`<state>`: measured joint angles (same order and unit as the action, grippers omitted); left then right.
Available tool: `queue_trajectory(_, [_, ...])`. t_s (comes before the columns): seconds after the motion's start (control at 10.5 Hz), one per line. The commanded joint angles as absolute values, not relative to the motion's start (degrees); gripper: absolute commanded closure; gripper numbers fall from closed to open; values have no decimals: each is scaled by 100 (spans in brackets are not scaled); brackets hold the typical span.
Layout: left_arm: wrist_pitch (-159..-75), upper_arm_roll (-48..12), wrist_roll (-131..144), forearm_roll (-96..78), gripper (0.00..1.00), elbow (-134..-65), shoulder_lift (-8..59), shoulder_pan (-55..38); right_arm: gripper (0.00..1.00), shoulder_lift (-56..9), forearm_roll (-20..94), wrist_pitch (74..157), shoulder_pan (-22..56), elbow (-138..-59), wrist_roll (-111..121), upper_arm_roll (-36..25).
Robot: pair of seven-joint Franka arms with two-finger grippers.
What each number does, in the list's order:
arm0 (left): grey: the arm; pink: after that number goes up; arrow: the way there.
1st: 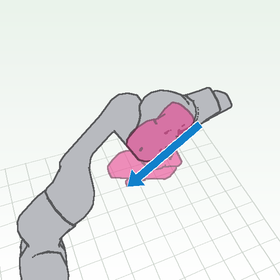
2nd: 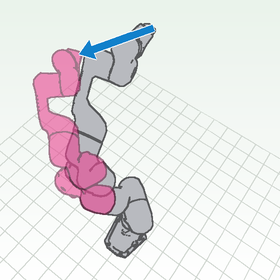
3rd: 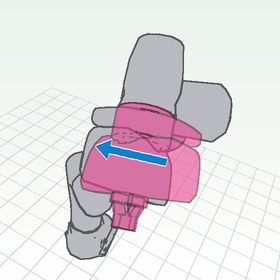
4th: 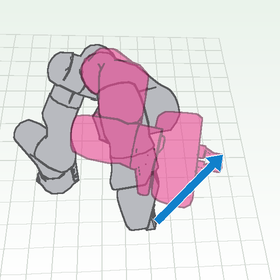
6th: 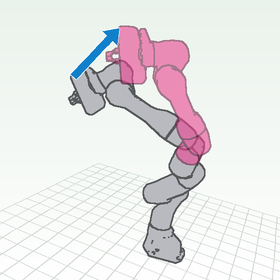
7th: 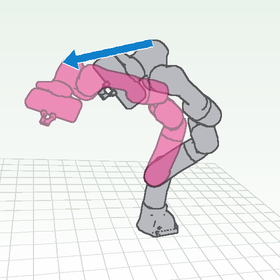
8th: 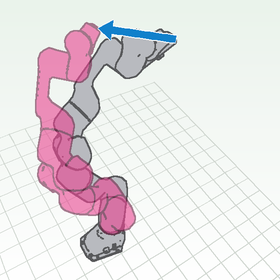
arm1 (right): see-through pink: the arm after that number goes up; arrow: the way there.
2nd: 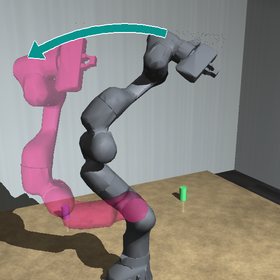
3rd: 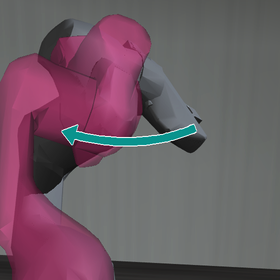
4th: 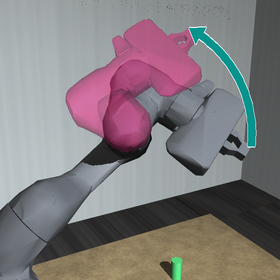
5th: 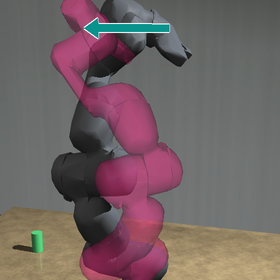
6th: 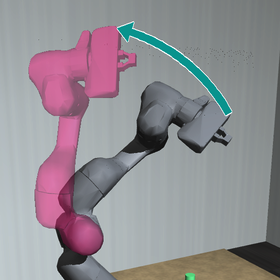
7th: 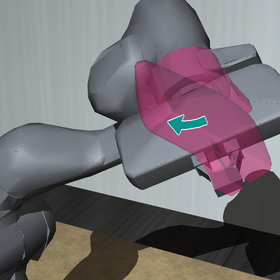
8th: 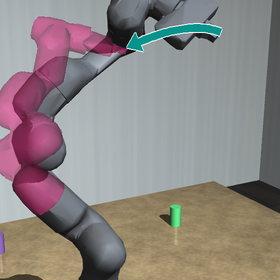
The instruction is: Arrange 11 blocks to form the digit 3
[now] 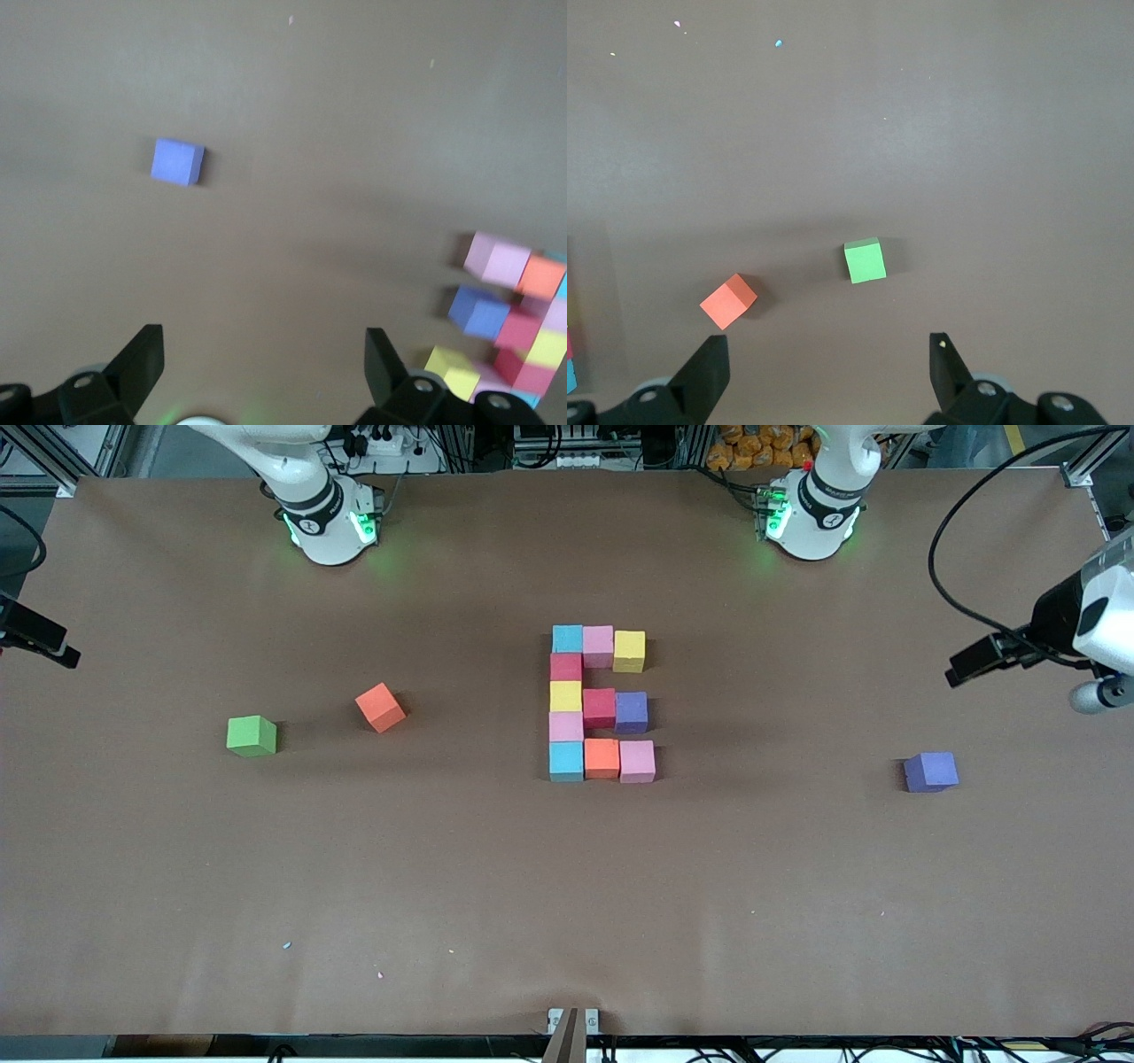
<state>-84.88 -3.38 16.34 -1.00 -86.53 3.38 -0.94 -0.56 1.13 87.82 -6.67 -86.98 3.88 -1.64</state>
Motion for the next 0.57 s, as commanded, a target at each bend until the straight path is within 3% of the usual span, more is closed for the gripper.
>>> queue_trajectory(0.0, [-8165, -134, 716, 0, 0, -8464, 334, 8, 0, -62, 193, 8701, -809, -8622, 466, -79])
queue_trajectory(0.48, [-8183, -26, 589, 9, 0, -8464, 352, -61, 0, -62, 193, 8701, -817, -8622, 466, -88])
